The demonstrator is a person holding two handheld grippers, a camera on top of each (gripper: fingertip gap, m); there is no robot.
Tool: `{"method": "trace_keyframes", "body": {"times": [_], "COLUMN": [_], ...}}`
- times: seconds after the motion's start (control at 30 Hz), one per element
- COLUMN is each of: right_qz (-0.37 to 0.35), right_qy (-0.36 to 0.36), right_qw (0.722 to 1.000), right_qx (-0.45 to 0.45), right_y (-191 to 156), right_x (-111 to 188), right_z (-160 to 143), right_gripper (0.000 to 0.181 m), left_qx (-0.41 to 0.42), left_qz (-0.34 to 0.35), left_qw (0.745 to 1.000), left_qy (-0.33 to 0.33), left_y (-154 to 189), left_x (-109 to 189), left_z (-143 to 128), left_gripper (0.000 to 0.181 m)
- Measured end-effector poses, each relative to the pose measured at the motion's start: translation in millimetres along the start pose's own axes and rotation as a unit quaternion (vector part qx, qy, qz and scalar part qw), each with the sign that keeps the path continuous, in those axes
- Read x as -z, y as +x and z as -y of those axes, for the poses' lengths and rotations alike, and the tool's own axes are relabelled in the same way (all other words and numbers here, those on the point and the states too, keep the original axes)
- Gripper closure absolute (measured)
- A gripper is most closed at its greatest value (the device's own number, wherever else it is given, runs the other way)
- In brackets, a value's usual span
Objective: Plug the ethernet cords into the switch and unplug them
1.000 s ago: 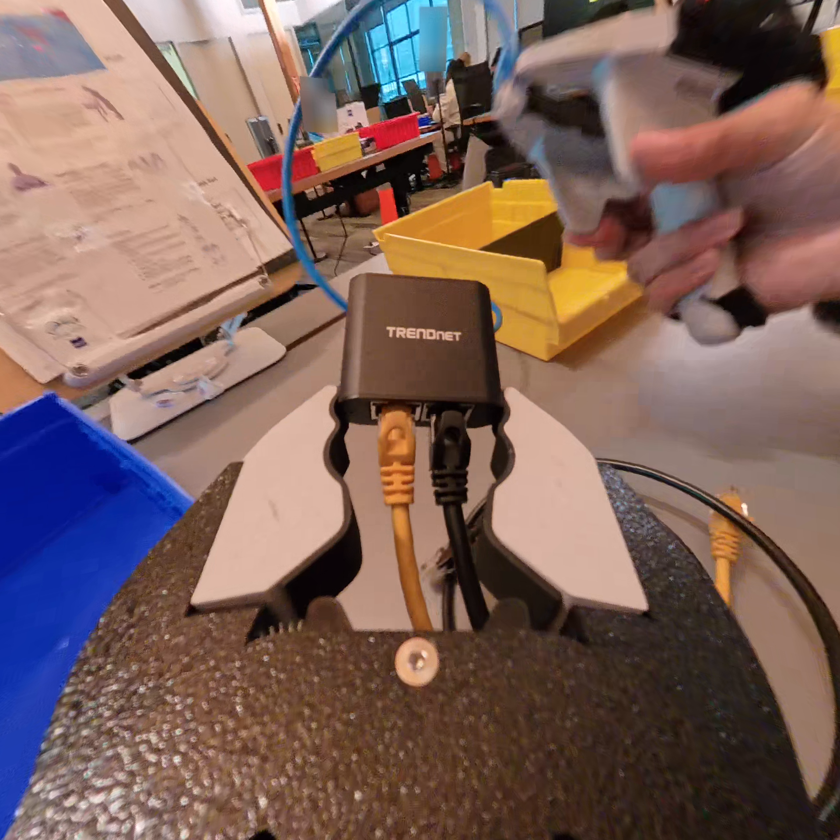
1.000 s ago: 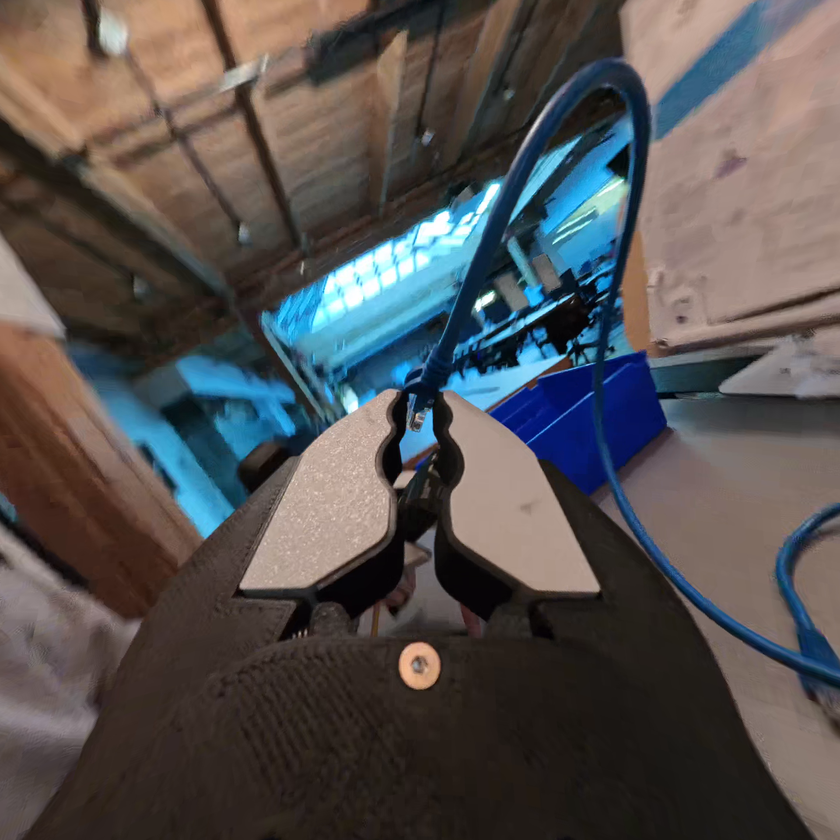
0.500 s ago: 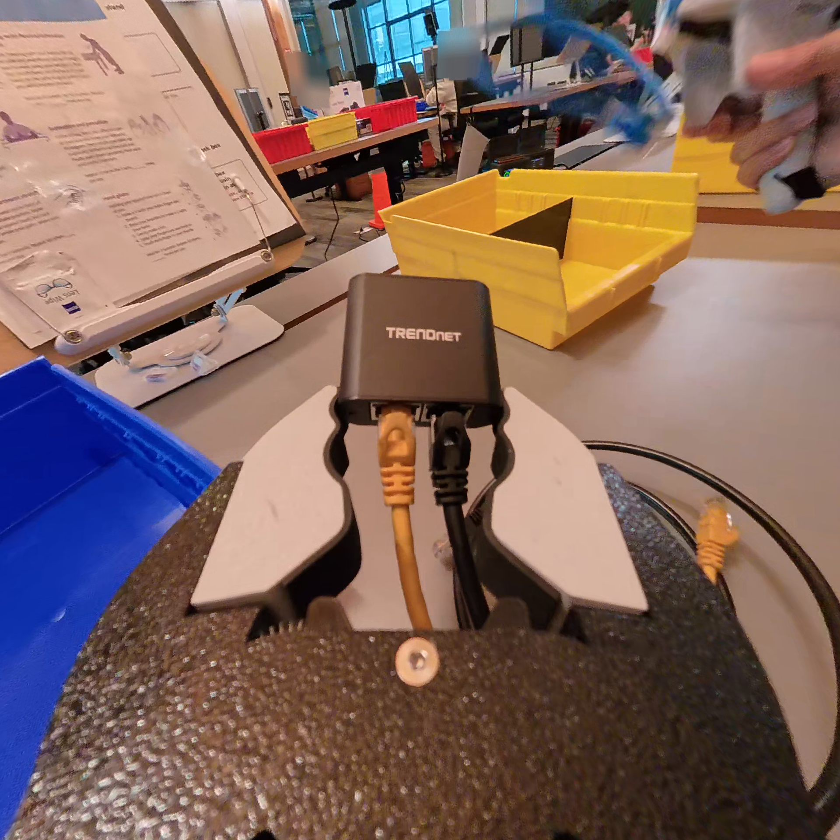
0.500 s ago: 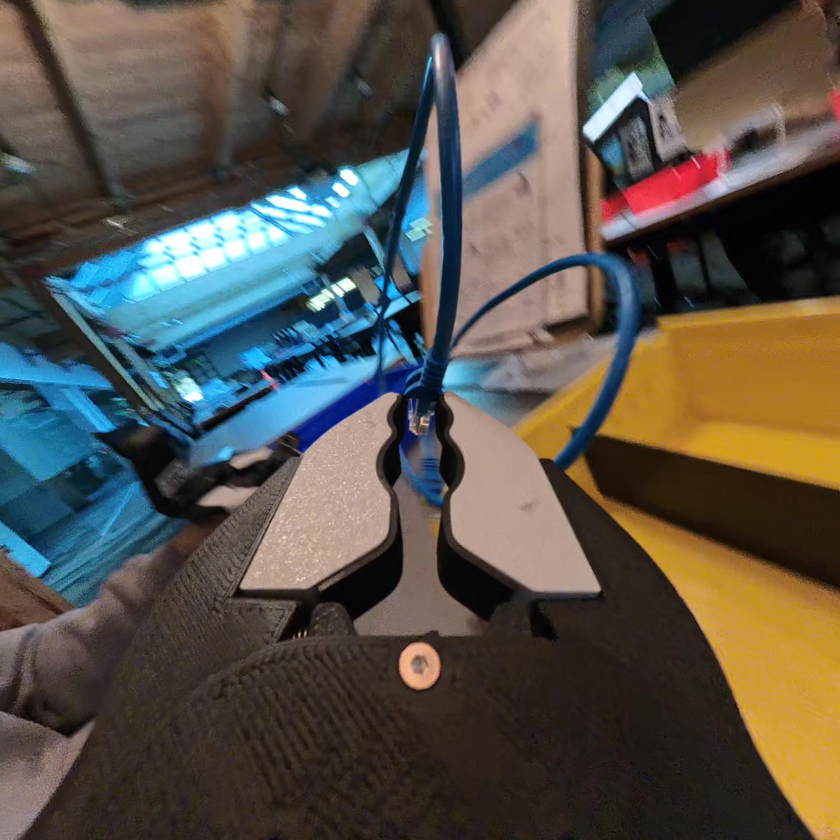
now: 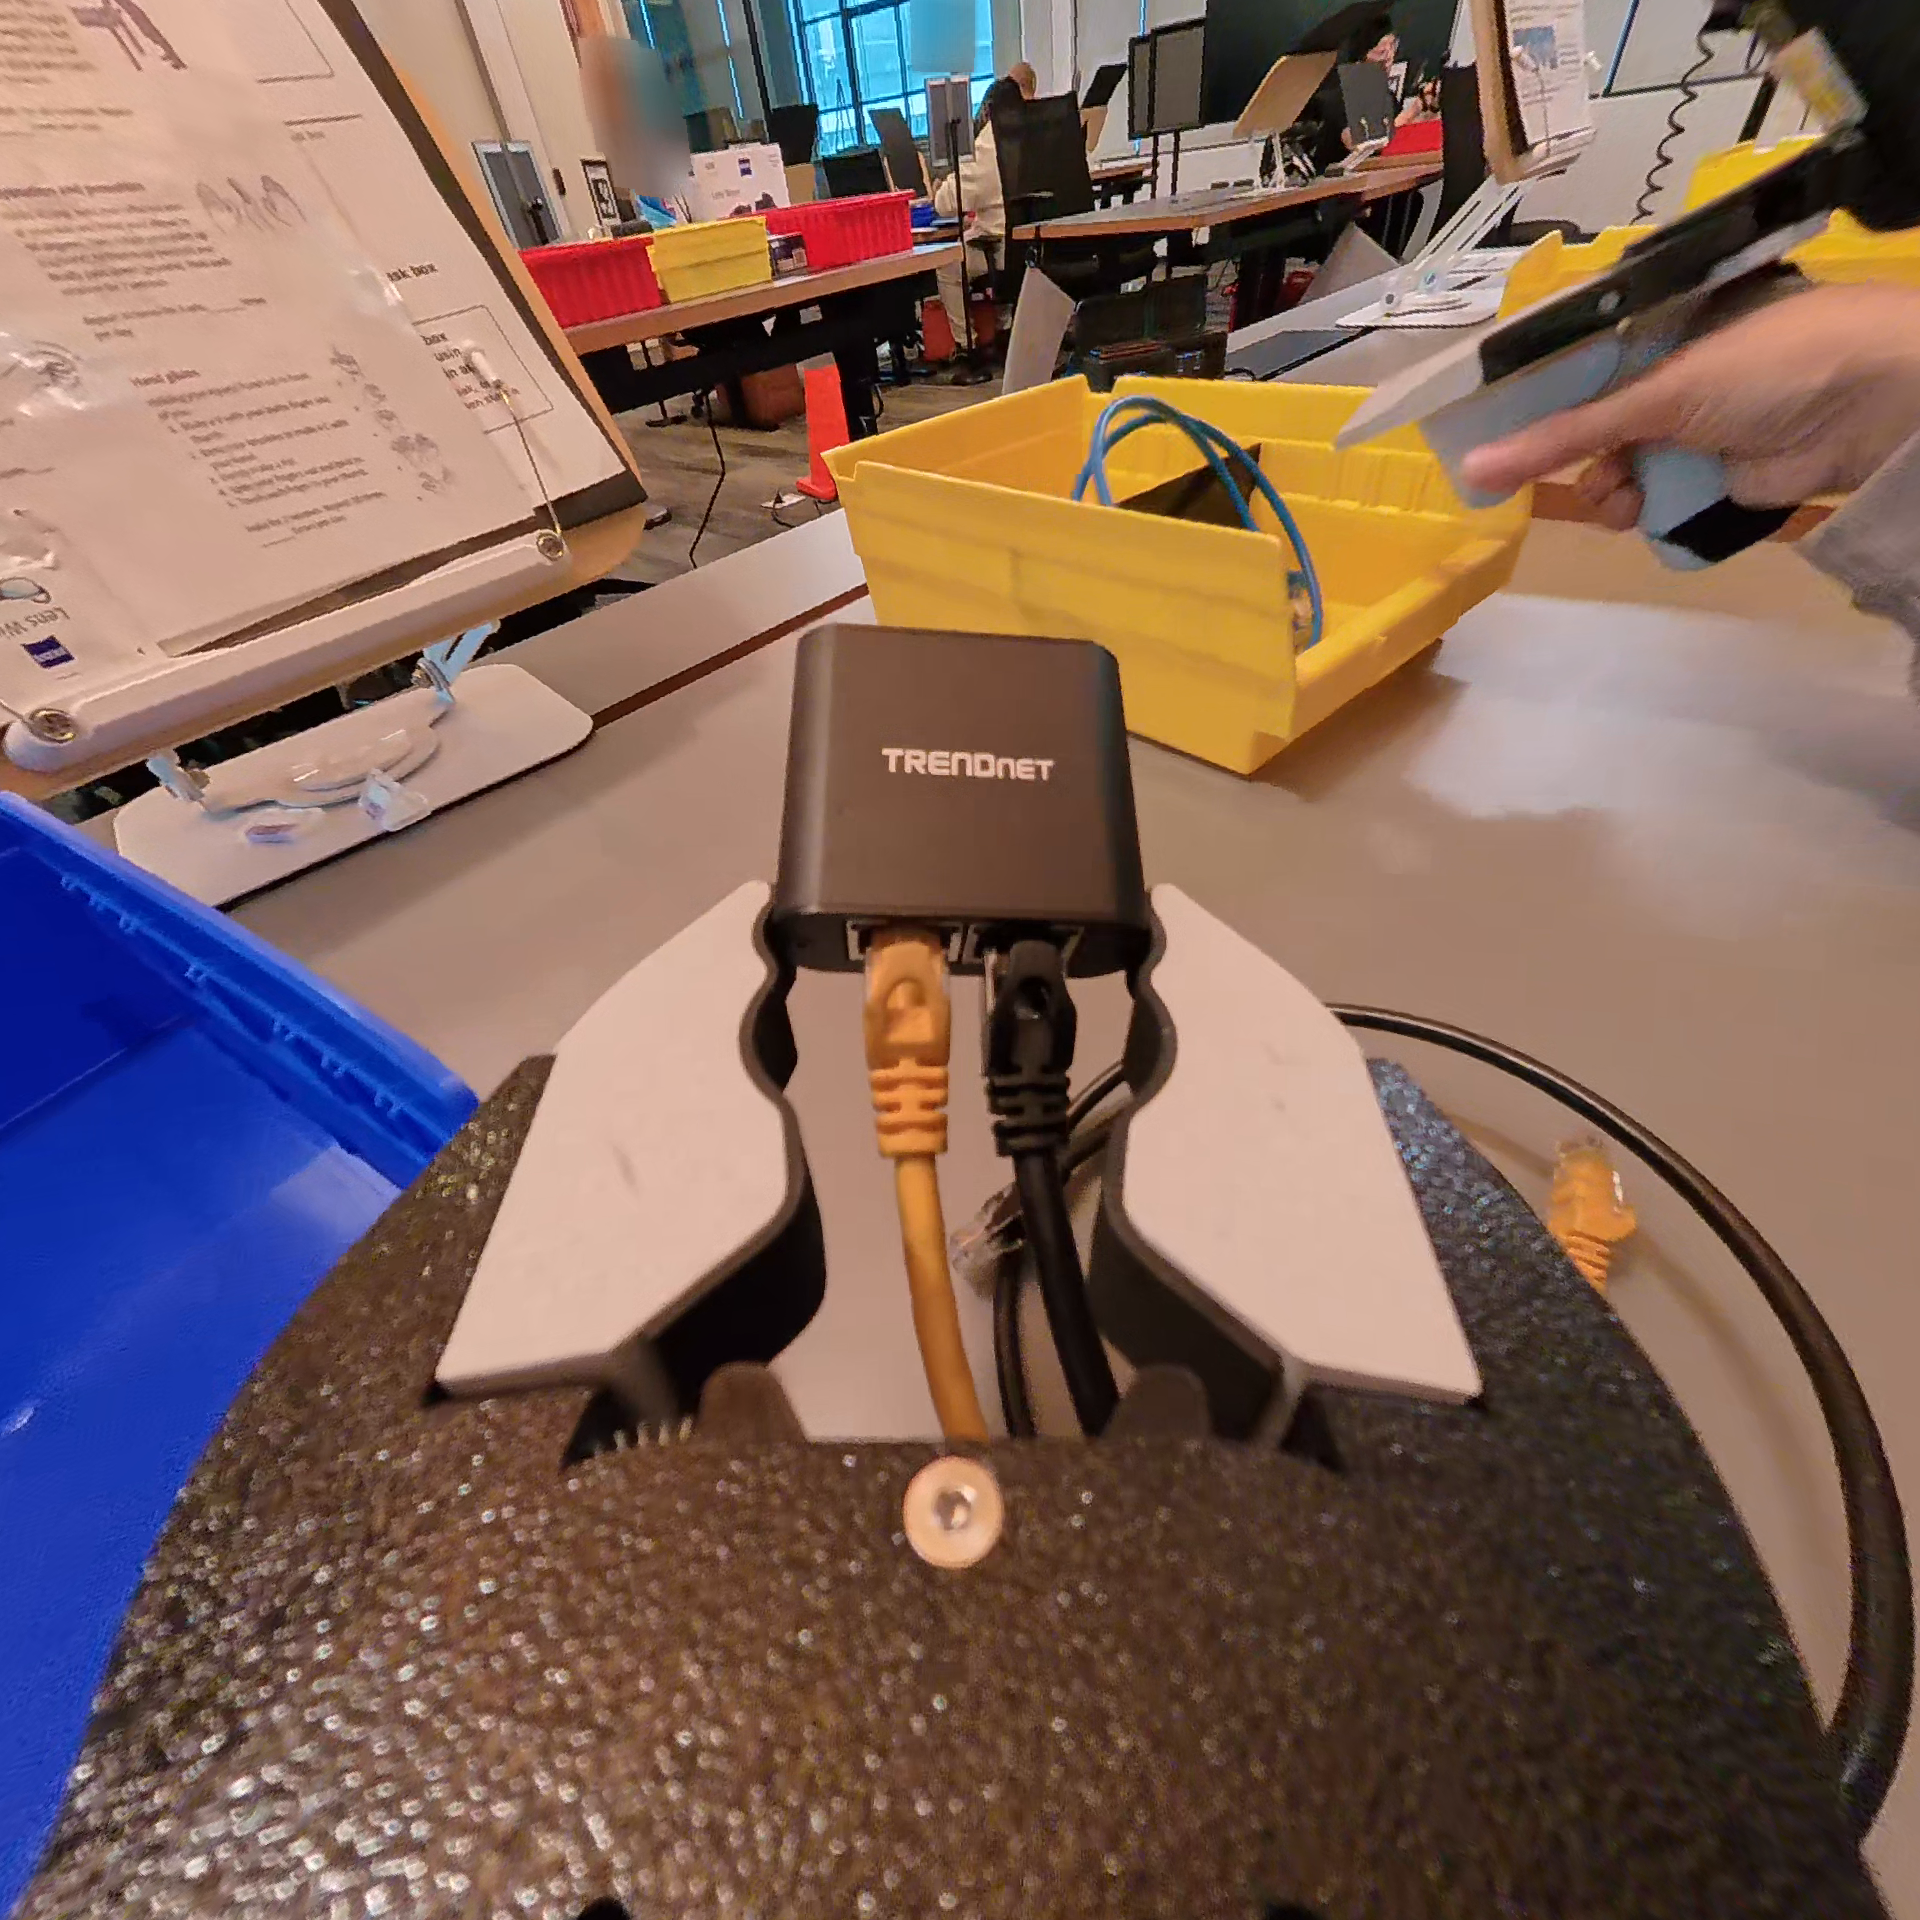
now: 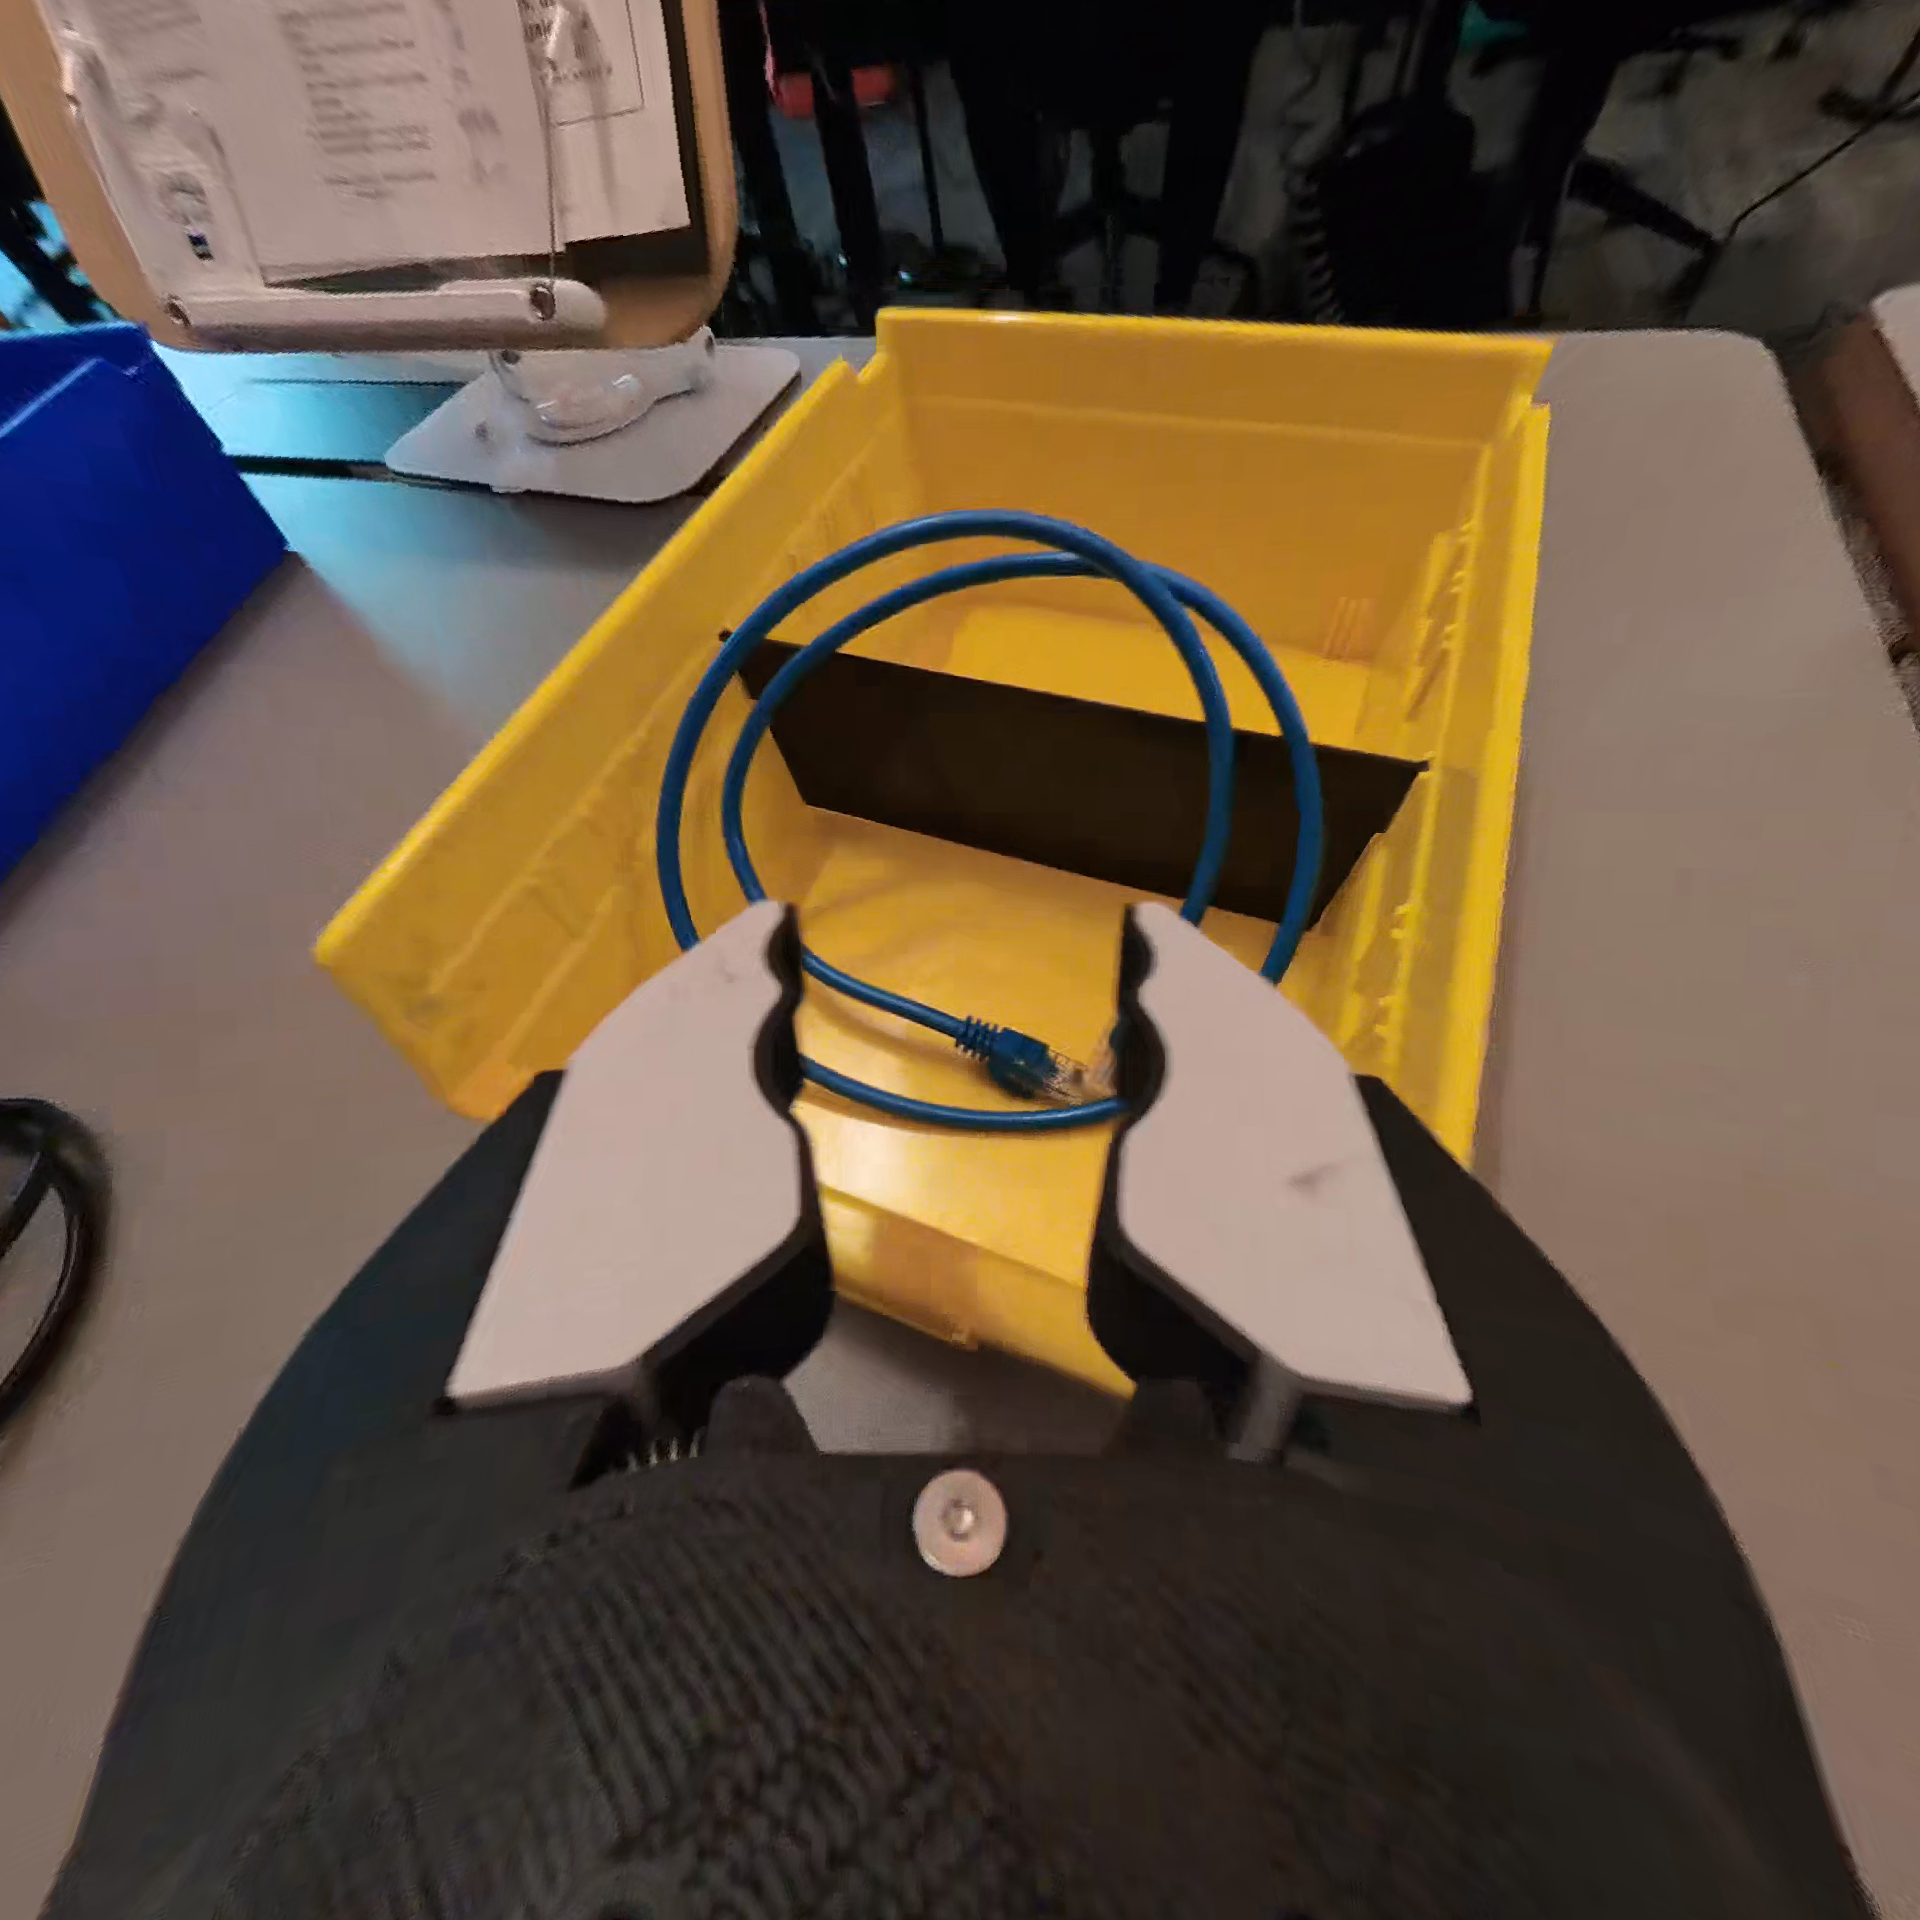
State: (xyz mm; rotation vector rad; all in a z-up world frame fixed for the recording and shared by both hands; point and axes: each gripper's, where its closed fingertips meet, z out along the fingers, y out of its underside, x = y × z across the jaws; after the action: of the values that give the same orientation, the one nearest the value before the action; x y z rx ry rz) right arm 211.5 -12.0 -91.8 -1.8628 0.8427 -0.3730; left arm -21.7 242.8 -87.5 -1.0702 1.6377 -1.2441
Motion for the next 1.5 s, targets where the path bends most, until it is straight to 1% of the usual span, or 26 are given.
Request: {"method": "trace_keyframes", "body": {"times": [0.03,0.07,0.1,0.13,0.2,0.27,0.33,0.4,0.5,0.53,0.6,0.67,0.77,0.83,0.9,0.97,1.0,1.03,1.07,1.13,1.2,1.27,1.3,1.4,1.43,1.5], "right_qz": [-0.011,-0.010,0.009,0.047,0.161,0.302,0.433,0.499,0.561,0.569,0.565,0.570,0.556,0.535,0.501,0.447,0.407,0.357,0.308,0.230,0.191,0.189,0.197,0.199,0.208,0.220], "right_qy": [0.004,0.021,0.046,0.070,0.097,0.088,0.044,0.006,-0.018,-0.025,-0.013,0.025,0.042,0.052,0.071,0.089,0.099,0.108,0.112,0.120,0.136,0.136,0.133,0.124,0.116,0.108], "right_qw": [1.000,0.999,0.998,0.996,0.982,0.949,0.899,0.860,0.810,0.803,0.808,0.807,0.826,0.843,0.855,0.863,0.862,0.854,0.839,0.792,0.741,0.709,0.701,0.686,0.680,0.678], "right_qx": [0.013,0.029,0.039,0.043,0.036,0.004,-0.046,-0.105,-0.170,-0.175,-0.165,-0.151,-0.078,0.007,0.109,0.218,0.287,0.362,0.434,0.553,0.629,0.666,0.672,0.689,0.693,0.693], "right_y": [-1.5,-9.5,-25.0,-48.4,-111.6,-187.2,-256.6,-298.6,-336.5,-344.9,-352.7,-354.6,-354.7,-351.9,-344.2,-333.1,-327.7,-322.4,-318.3,-317.6,-325.7,-333.5,-336.9,-337.0,-336.3,-336.2], "right_x": [6.8,13.9,20.0,23.9,25.0,21.3,16.6,8.7,8.9,8.7,5.9,11.3,12.3,14.1,19.1,25.0,26.7,27.4,27.6,27.3,27.5,26.8,27.1,27.2,28.0,28.4], "right_z": [7.2,18.5,31.0,41.8,54.1,50.3,32.1,15.7,0.7,-3.7,-7.0,-2.0,-4.5,-6.5,-3.3,2.6,3.8,4.0,3.1,-0.8,-7.2,-17.2,-21.9,-27.2,-31.0,-35.1], "right_gripper": [0.106,0.101,0.103,0.106,0.109,0.112,0.116,0.119,0.124,0.129,0.139,0.156,0.157,0.157,0.157,0.157,0.157,0.157,0.157,0.157,0.157,0.157,0.157,0.157,0.157,0.157], "left_qx": [0.001,0.002,0.006,0.012,0.024,0.028,0.019,-0.006,-0.070,-0.093,-0.129,-0.147,-0.156,-0.181,-0.208,-0.216,-0.209,-0.199,-0.189,-0.174,-0.170,-0.196,-0.215,-0.259,-0.267,-0.287], "left_qz": [-0.002,-0.006,-0.010,-0.016,-0.024,-0.027,-0.021,-0.002,0.048,0.056,0.063,0.076,0.075,0.060,0.023,-0.006,-0.011,-0.019,-0.028,-0.043,-0.056,-0.081,-0.089,-0.115,-0.122,-0.132], "left_qw": [1.000,1.000,1.000,1.000,0.999,0.999,1.000,1.000,0.996,0.994,0.989,0.985,0.983,0.980,0.977,0.976,0.978,0.980,0.981,0.983,0.983,0.977,0.972,0.959,0.956,0.948], "left_qy": [-0.003,-0.004,-0.004,-0.004,-0.003,-0.001,0.005,0.015,0.020,0.026,0.043,0.051,0.065,0.062,0.034,-0.007,-0.003,0.009,0.019,0.030,0.030,0.024,0.019,-0.004,-0.014,-0.028], "left_y": [0.5,1.3,2.5,3.8,6.3,8.3,9.2,7.8,3.6,4.8,10.0,11.6,12.2,15.5,19.7,19.6,18.9,20.1,22.7,30.2,39.6,51.9,55.4,63.0,64.7,67.9], "left_x": [-0.1,-0.2,-0.5,-1.1,-2.6,-3.7,-3.3,-1.6,1.5,2.3,3.0,1.9,0.8,1.2,4.0,10.8,15.7,20.8,25.5,32.1,34.3,35.6,36.0,39.1,39.6,40.8], "left_z": [-0.6,-0.7,-0.8,-0.9,-1.4,-0.7,2.8,8.5,15.4,18.0,23.5,24.7,23.6,21.7,15.8,10.4,15.5,23.4,31.5,44.5,52.1,50.7,47.6,37.5,34.3,28.3], "left_gripper": [0.120,0.120,0.120,0.120,0.120,0.120,0.120,0.120,0.120,0.120,0.120,0.120,0.120,0.118,0.118,0.119,0.120,0.123,0.123,0.119,0.119,0.128,0.132,0.153,0.154,0.155]}}
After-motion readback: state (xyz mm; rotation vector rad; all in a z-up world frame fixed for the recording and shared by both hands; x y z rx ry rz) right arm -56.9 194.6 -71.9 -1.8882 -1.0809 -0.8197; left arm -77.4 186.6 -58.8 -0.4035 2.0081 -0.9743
